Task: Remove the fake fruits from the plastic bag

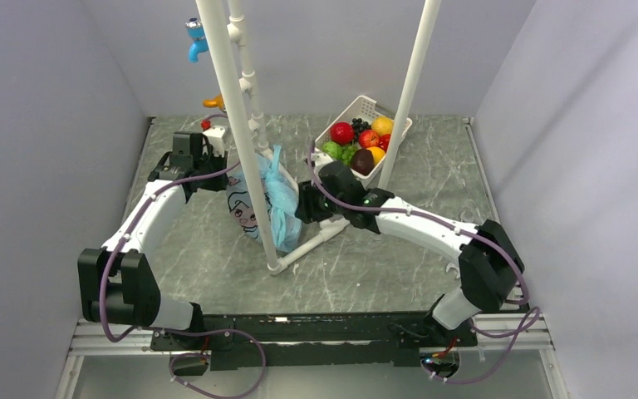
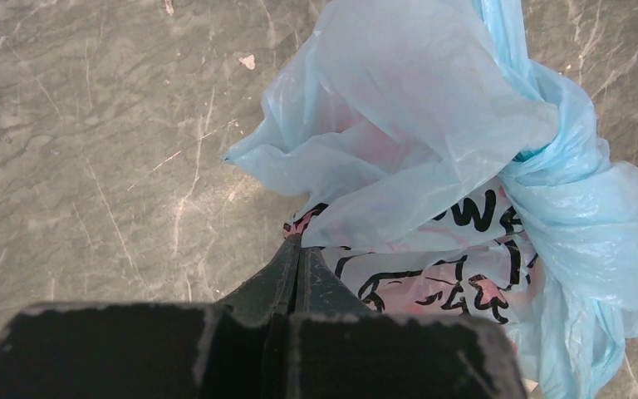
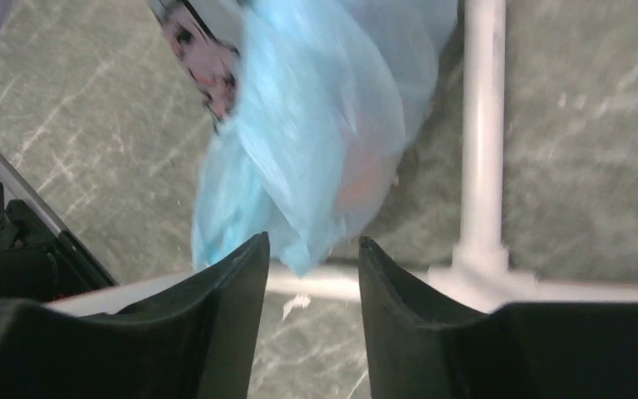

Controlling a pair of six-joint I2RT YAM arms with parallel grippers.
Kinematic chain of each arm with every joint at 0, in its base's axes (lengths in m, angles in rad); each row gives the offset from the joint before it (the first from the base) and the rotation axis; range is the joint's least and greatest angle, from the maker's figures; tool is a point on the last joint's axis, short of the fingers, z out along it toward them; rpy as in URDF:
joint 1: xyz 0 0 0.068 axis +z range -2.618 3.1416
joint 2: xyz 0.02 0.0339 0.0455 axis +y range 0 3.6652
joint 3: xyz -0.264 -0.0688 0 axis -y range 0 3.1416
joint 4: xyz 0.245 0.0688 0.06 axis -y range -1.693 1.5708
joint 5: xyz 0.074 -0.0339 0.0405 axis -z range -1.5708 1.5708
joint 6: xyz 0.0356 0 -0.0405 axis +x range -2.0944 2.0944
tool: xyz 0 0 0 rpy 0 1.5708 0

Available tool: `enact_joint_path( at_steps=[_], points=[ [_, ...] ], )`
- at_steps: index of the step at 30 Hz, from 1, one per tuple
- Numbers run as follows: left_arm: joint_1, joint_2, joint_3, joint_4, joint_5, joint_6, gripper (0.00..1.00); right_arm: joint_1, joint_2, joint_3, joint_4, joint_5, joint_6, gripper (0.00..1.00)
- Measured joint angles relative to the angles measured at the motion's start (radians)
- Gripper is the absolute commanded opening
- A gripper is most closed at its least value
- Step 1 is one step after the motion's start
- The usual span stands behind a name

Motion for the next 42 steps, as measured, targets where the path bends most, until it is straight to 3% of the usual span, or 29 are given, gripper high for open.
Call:
enact_joint_path(
  at_steps=[9,15,17,18,20,22,27,32,37,42],
  points=[
    [0.002,0.000,0.000,0.000,0.022,0.006,0.00,0.002,0.220,0.410,-0.071,0.013,-0.156,0.57],
    [-0.001,-0.021,-0.022,0.026,0.023,0.031,0.00,0.020,0.259,0.377,-0.086,0.048,-0.162,0.56],
    [-0.007,-0.047,-0.044,0.039,0.023,0.039,0.02,0.025,0.252,0.325,-0.068,0.048,-0.155,0.48],
    [-0.012,-0.061,-0.058,0.047,0.023,0.046,0.05,0.027,0.248,0.297,-0.061,0.045,-0.151,0.35],
    [-0.023,-0.090,-0.086,0.072,0.026,0.055,0.20,0.029,0.248,0.269,-0.063,0.040,-0.140,0.13],
    [-0.031,-0.116,-0.119,0.100,0.035,0.069,0.34,0.030,0.249,0.267,-0.066,0.036,-0.129,0.06],
    [-0.039,-0.167,-0.196,0.154,0.041,0.101,0.59,0.030,0.236,0.267,-0.045,0.011,-0.096,0.00],
    [-0.042,-0.228,-0.248,0.173,0.048,0.095,0.70,0.030,0.206,0.254,-0.039,-0.027,-0.080,0.00],
    [-0.043,-0.262,-0.229,0.162,0.088,0.066,0.88,0.030,0.193,0.254,-0.043,-0.052,-0.081,0.00],
    [-0.044,-0.246,-0.122,0.130,0.181,0.046,0.90,0.030,0.161,0.245,-0.040,-0.079,-0.081,0.00]
  ],
)
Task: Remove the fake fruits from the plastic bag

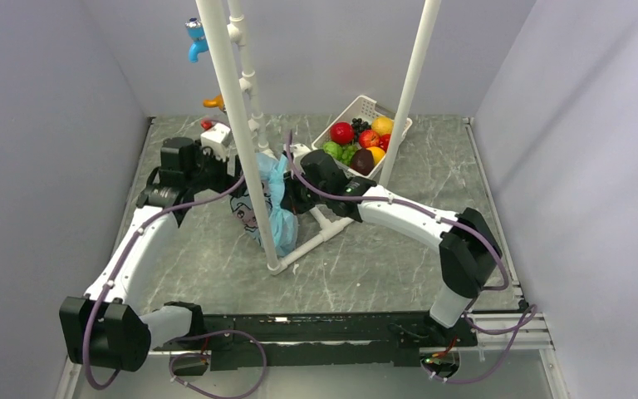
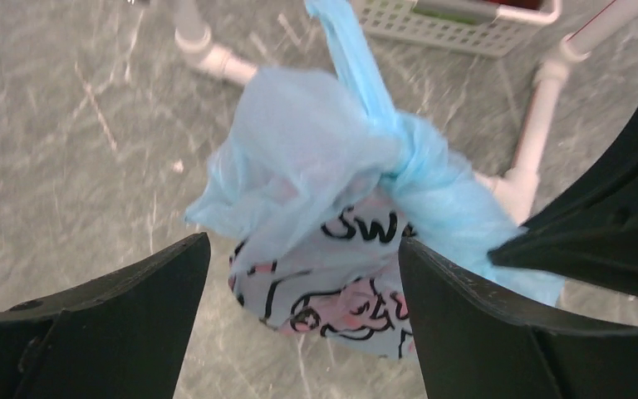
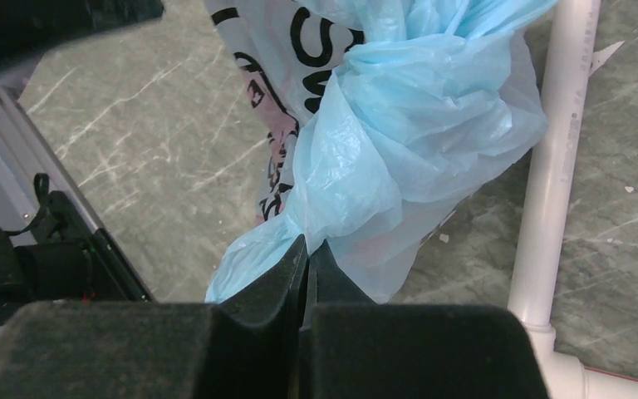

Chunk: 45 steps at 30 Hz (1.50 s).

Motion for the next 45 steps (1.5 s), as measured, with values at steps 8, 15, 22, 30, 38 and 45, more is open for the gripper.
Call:
enact_joint_path(
  at_steps=[8,15,22,30,38,45],
  points=[
    [-0.068,0.260,0.284,-0.041,0.058,0.057,0.88,-0.003,-0.041,-0.018,0.004,-0.028,-0.004,0.00],
    [-0.149,0.397,0.325,-0.104,0.049,0.140,0.72,-0.004,-0.050,-0.018,0.003,-0.028,-0.012,0.00],
    [-0.144,0.381,0.285,-0.087,0.029,0.137,0.40,-0.004,-0.050,-0.037,0.004,-0.031,-0.011,0.00],
    [-0.144,0.407,0.301,-0.101,0.007,0.119,0.00,-0.005,-0.050,-0.068,0.005,-0.026,-0.005,0.00],
    [-0.144,0.393,0.299,-0.093,-0.192,0.094,0.00,-0.005,-0.105,-0.188,0.031,0.008,0.026,0.00],
    [-0.144,0.333,0.293,-0.092,-0.342,0.104,0.00,-0.005,-0.248,-0.358,0.044,0.031,0.043,0.00]
  ],
)
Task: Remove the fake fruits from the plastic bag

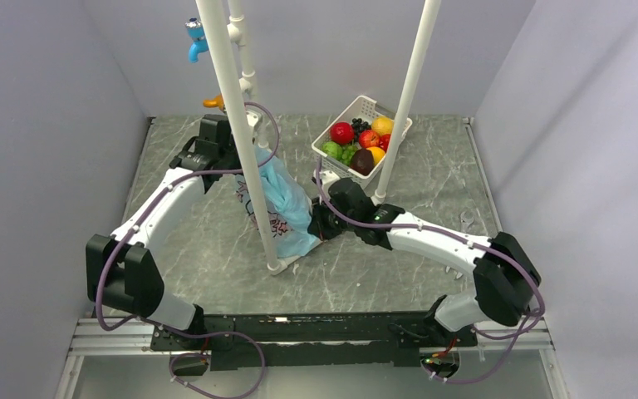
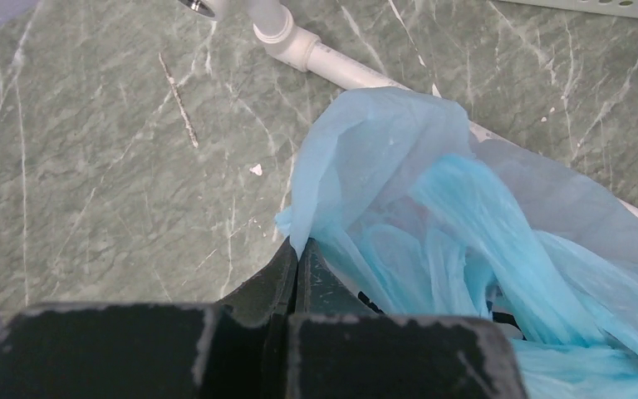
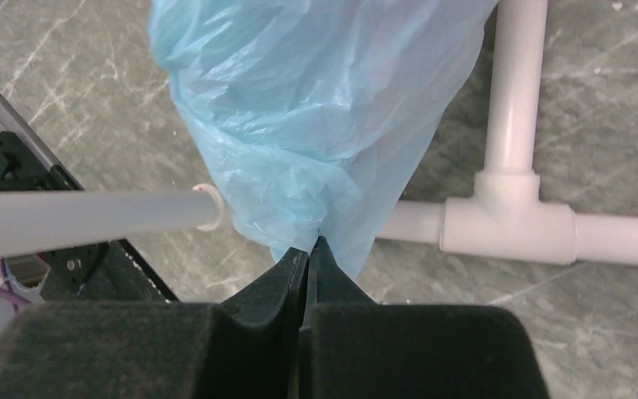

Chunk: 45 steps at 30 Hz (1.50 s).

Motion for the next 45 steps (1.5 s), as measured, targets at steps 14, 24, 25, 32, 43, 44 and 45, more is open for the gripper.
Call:
enact_joint_path(
  at_steps=[14,24,25,32,43,44,45],
  points=[
    [0.002,-0.013,-0.007,-0.002,0.008,0.003,0.00,0.032,-0.024,0.100,-0.096,0.044,-0.034,0.64],
    [0.003,0.010,-0.003,-0.008,0.023,0.003,0.00,0.052,0.150,0.381,-0.099,0.186,0.011,0.72],
    [0.003,0.010,-0.003,-0.008,0.021,0.003,0.00,0.053,0.164,0.381,-0.103,0.200,0.010,0.68],
    [0.003,0.010,-0.003,-0.008,0.006,-0.003,0.00,0.073,0.225,0.361,-0.138,0.267,-0.005,0.46],
    [0.002,0.010,-0.003,-0.008,-0.048,-0.020,0.00,0.079,0.110,0.151,-0.077,0.291,-0.037,0.05],
    [0.002,0.010,-0.003,-0.008,-0.054,-0.021,0.00,0.079,0.105,0.145,-0.074,0.290,-0.039,0.05],
    [0.002,0.010,-0.003,-0.008,-0.060,-0.022,0.00,0.079,0.103,0.143,-0.072,0.291,-0.040,0.04]
  ],
)
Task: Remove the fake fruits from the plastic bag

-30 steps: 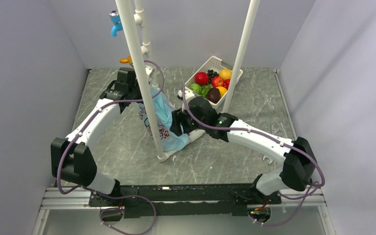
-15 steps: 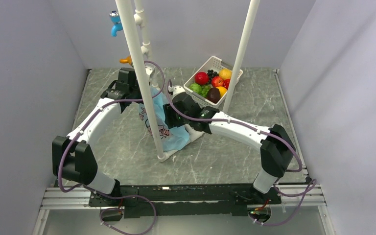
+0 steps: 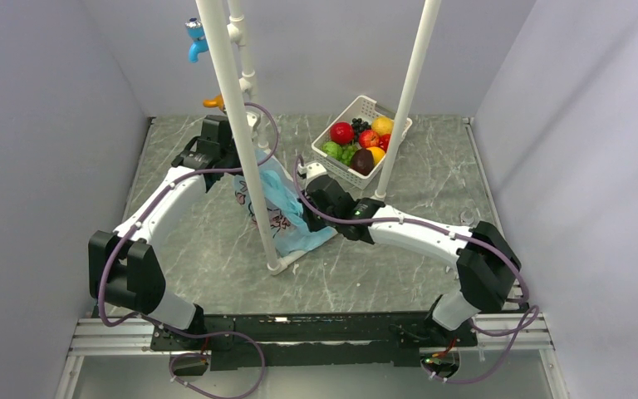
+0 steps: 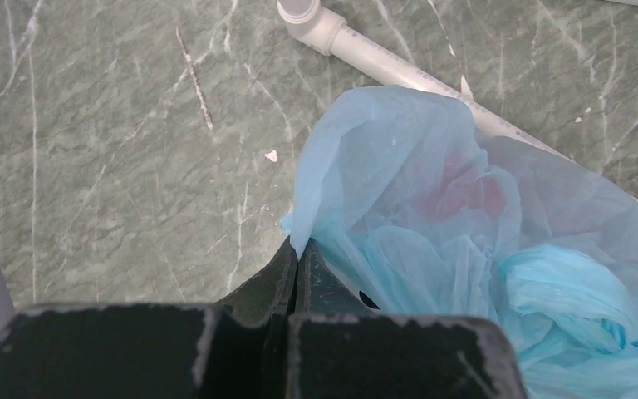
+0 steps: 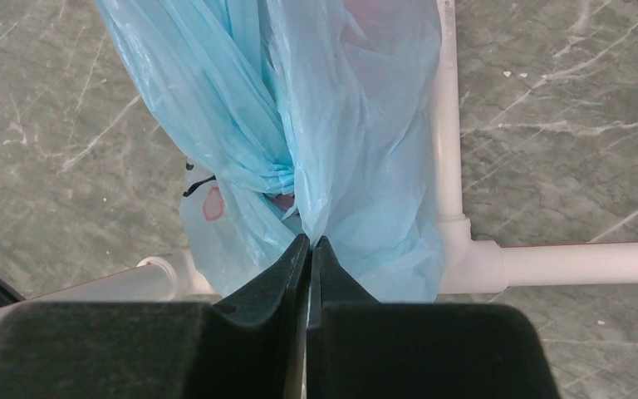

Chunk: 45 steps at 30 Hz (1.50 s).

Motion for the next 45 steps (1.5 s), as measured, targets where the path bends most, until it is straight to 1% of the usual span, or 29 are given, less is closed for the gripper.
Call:
enact_joint_path(
  at_steps=[4,10,18,21,22,23,24,25,26,27,28,29,32,34,36,39,41,43,45],
  points=[
    [0.000,-0.002,-0.003,0.002,-0.021,0.000,0.00,0.000,-0.006,-0.016,0.014,0.003,-0.004,0.04],
    [0.008,-0.002,-0.003,0.000,-0.006,-0.006,0.00,0.000,-0.023,-0.039,0.021,0.003,-0.003,0.04],
    [0.080,-0.002,-0.003,0.000,0.048,-0.059,0.00,0.000,-0.039,-0.068,0.041,-0.005,0.007,0.00],
    [0.097,-0.002,-0.003,-0.002,0.066,-0.085,0.00,0.000,-0.044,-0.078,0.051,-0.009,0.010,0.00],
    [0.098,-0.002,-0.003,-0.005,0.070,-0.093,0.07,0.000,-0.044,-0.078,0.053,-0.011,0.012,0.00],
    [0.098,-0.002,-0.003,-0.010,0.072,-0.108,0.17,0.000,-0.045,-0.076,0.053,-0.013,0.013,0.00],
    [0.098,-0.003,-0.003,-0.018,0.075,-0.124,0.29,0.000,-0.045,-0.075,0.053,-0.017,0.014,0.00],
    [0.097,-0.005,-0.003,-0.028,0.077,-0.139,0.42,0.000,-0.045,-0.072,0.052,-0.024,0.016,0.00],
    [0.095,-0.008,-0.003,-0.041,0.078,-0.154,0.53,0.000,-0.045,-0.070,0.053,-0.032,0.016,0.00],
    [0.095,-0.014,-0.003,-0.061,0.077,-0.174,0.67,0.000,-0.045,-0.068,0.055,-0.037,0.016,0.00],
    [0.097,-0.026,-0.004,-0.080,0.076,-0.194,0.74,0.000,-0.045,-0.066,0.055,-0.041,0.016,0.00],
    [0.099,-0.042,-0.006,-0.101,0.076,-0.214,0.78,0.000,-0.045,-0.064,0.056,-0.047,0.016,0.00],
    [0.130,-0.157,-0.056,-0.158,0.082,-0.284,0.84,0.000,-0.045,-0.057,0.059,-0.068,0.016,0.00],
    [0.175,-0.277,-0.103,-0.197,0.103,-0.331,0.93,0.000,-0.045,-0.051,0.063,-0.087,0.016,0.00],
    [0.214,-0.391,-0.140,-0.224,0.133,-0.373,0.99,0.000,-0.045,-0.049,0.072,-0.102,0.021,0.00],
    [0.243,-0.567,-0.203,-0.222,0.239,-0.458,0.99,0.000,-0.045,-0.049,0.080,-0.122,0.029,0.00],
    [0.242,-0.645,-0.253,-0.194,0.325,-0.522,0.96,0.000,-0.045,-0.049,0.087,-0.130,0.035,0.00],
    [0.241,-0.685,-0.325,-0.131,0.410,-0.594,0.94,0.000,-0.045,-0.049,0.095,-0.142,0.042,0.00],
    [0.241,-0.688,-0.409,-0.080,0.464,-0.657,0.93,0.000,-0.045,-0.049,0.102,-0.151,0.048,0.00]
  ],
)
